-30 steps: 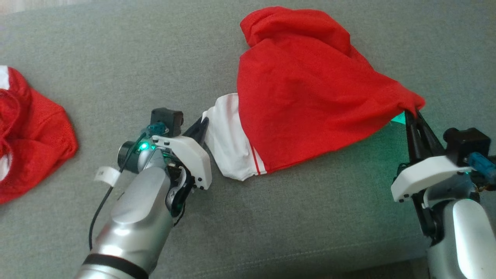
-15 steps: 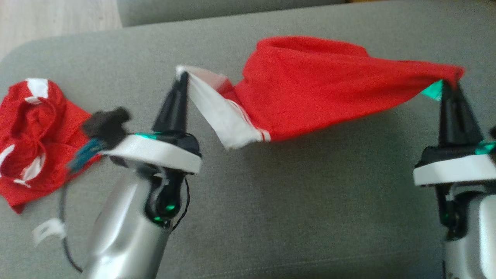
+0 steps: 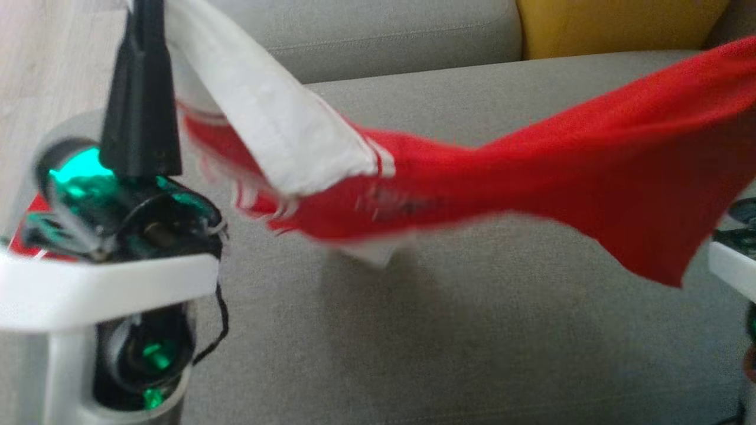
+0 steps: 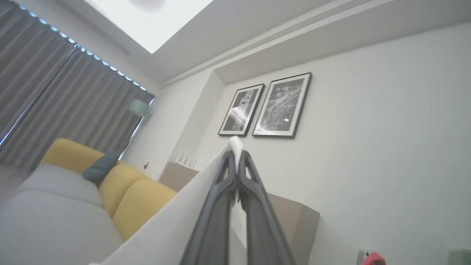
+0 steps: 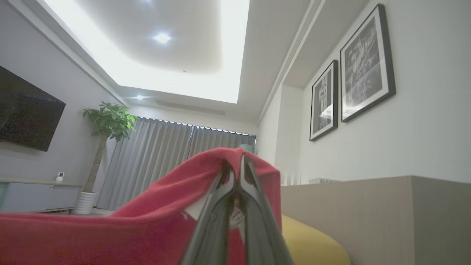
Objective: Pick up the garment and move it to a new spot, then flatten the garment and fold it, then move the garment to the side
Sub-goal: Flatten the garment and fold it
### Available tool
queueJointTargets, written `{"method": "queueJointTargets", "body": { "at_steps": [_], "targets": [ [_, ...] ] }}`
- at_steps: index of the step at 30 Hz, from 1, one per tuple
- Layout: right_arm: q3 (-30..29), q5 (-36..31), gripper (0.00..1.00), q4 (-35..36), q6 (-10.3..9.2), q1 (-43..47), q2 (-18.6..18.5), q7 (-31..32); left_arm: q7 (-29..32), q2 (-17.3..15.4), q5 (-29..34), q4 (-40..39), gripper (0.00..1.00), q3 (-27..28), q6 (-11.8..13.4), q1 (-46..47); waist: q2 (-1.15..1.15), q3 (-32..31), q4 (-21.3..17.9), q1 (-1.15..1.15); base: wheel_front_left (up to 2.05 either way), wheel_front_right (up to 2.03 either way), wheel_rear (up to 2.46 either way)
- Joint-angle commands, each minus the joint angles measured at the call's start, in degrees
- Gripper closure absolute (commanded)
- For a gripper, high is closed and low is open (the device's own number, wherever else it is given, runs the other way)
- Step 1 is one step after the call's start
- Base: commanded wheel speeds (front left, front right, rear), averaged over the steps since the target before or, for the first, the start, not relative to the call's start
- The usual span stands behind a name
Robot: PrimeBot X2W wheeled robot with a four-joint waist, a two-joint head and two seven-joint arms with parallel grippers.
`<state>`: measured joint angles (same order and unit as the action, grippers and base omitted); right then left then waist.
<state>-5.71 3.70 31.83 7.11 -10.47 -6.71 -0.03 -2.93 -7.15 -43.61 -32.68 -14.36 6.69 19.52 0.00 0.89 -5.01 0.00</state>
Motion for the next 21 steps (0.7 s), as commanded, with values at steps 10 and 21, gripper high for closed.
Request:
{"method": "queueJointTargets", "body": {
  "at_steps": [10,21],
  "targets": [
    [6.0,-0.43,1.0,2.42,0.37,-6.59,-2.47,5.42,10.1,-5.33,2.89,0.92,1.0,0.08,1.27,15.31,0.0,4.23,-0.18,0.0,0.0,0.0,0.0],
    [12.68,2.5,1.0,-30.34,0.37,-34.05,-4.21,1.61,10.41,-10.02,8.34,33.04,1.0,2.24,-2.57,40.32,0.0,13.92,-0.59,0.0,0.0,0.0,0.0]
  ]
}}
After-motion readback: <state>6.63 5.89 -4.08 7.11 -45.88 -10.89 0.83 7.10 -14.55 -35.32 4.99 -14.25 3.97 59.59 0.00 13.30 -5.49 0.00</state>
